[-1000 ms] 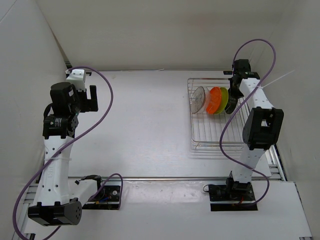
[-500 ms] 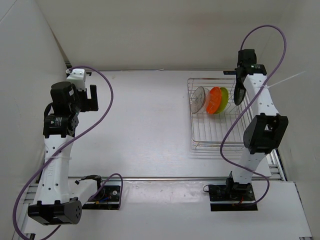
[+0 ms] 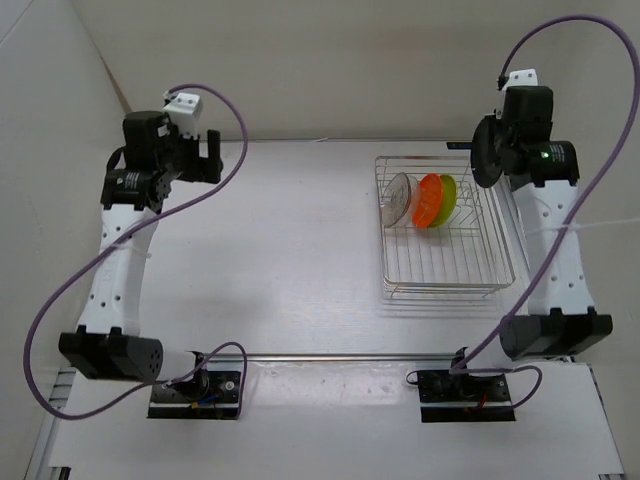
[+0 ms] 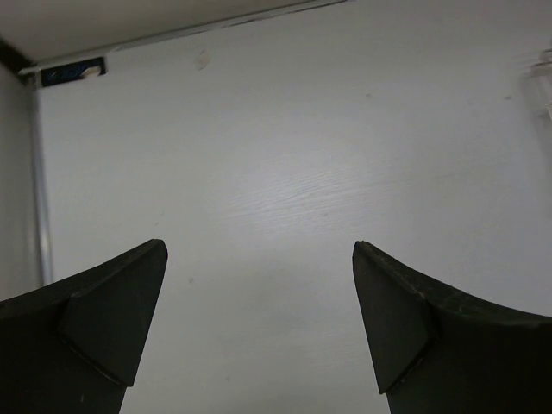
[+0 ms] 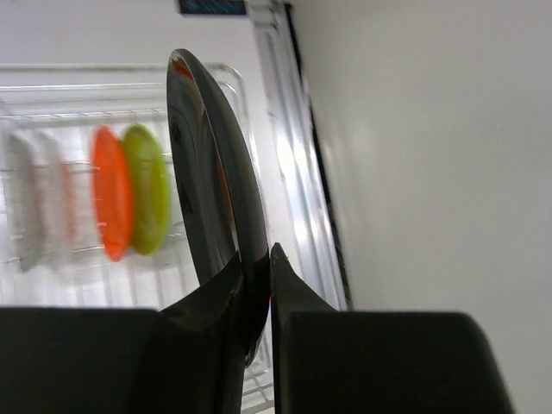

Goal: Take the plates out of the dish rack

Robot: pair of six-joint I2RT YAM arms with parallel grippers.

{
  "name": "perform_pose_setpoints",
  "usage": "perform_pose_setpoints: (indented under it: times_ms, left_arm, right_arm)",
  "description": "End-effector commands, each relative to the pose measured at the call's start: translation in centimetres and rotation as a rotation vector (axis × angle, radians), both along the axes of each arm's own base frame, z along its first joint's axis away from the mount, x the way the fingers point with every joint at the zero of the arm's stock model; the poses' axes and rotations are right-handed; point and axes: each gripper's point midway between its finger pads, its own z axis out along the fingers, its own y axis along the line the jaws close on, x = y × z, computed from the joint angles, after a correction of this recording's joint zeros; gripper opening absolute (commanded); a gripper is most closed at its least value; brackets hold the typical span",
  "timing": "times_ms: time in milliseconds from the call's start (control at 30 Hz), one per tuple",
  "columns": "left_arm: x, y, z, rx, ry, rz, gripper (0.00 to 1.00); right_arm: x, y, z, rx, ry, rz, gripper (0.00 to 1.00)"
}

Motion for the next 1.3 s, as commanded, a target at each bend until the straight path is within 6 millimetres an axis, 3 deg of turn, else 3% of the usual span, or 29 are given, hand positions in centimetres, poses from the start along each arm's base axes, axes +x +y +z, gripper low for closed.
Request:
perform_pose_setpoints:
  times_ms: [0, 33, 67, 133, 200, 233, 267, 300, 433, 467, 600, 700, 767, 1000, 1200, 1267]
  left_arm:
    - [0.6, -6.5, 1.9, -0.093, -0.001, -0.226, 1.0]
    - [1.4, -8.4, 0.6, -0.122, 0.048, -0.279, 1.0]
    - [1.7, -9.9, 1.5, -0.141, 0.037, -0.315, 1.0]
    - [1.6, -14.5, 0.8, -0.173, 0.074, -0.459, 1.0]
    - [1.1, -17.6, 0.5, -0.199, 0.081, -0.561, 1.0]
    - [0.2, -20.3, 0.5, -0.217, 0.088, -0.651, 1.0]
    - [-0.4, -21.6, 0.7, -0.221, 0.078, -0.69, 1.0]
    - [-1.5, -24.1, 0.9, -0.217, 0.071, -0.769, 1.0]
    - [-3.4, -29.5, 2.5, -0.207, 0.022, -0.917, 1.0]
    - [-3.3, -30.6, 1.8, -0.204, 0.048, -0.933, 1.0]
    - [-4.4, -34.4, 3.5, -0.226, 0.013, -1.021, 1.0]
    - [-4.2, -36.5, 2.8, -0.208, 0.015, -1.028, 1.0]
    - [-4.1, -37.3, 3.4, -0.217, -0.002, -1.029, 1.0]
    - [-2.3, -38.0, 2.9, -0.208, -0.018, -0.982, 1.0]
    - [-2.2, -38.4, 2.7, -0.216, -0.012, -1.001, 0.9]
    - [-2.2, -38.4, 3.1, -0.218, -0.021, -1.002, 0.8]
  right_arm:
    - [-1.6, 2.9, 4.1, 0.118, -0.13, 0.146, 0.0]
    - [-1.7, 3.9, 4.1, 0.145, -0.136, 0.194, 0.0]
    - [-1.9, 5.8, 4.0, 0.201, -0.13, 0.291, 0.0]
    - [-2.8, 8.1, 3.9, 0.268, -0.111, 0.406, 0.0]
    - [-3.7, 10.2, 3.6, 0.324, -0.086, 0.518, 0.0]
    - [-4.1, 11.7, 3.4, 0.373, -0.07, 0.596, 0.0]
    - [-4.3, 12.4, 3.1, 0.394, -0.059, 0.627, 0.0]
    - [-4.8, 12.9, 3.2, 0.412, -0.059, 0.657, 0.0]
    - [-5.8, 14.7, 2.5, 0.481, -0.021, 0.748, 0.0]
    - [-5.9, 15.0, 2.6, 0.49, -0.02, 0.762, 0.0]
    - [-6.4, 15.9, 2.5, 0.533, -0.006, 0.807, 0.0]
    - [-7.3, 16.2, 2.3, 0.543, 0.006, 0.831, 0.0]
    - [-7.7, 16.3, 1.6, 0.554, 0.022, 0.834, 0.0]
    - [-9.3, 17.0, 2.4, 0.56, -0.004, 0.904, 0.0]
    - [-10.5, 17.8, 3.1, 0.576, -0.015, 0.976, 0.0]
    - [-10.5, 17.8, 3.1, 0.576, -0.015, 0.977, 0.0]
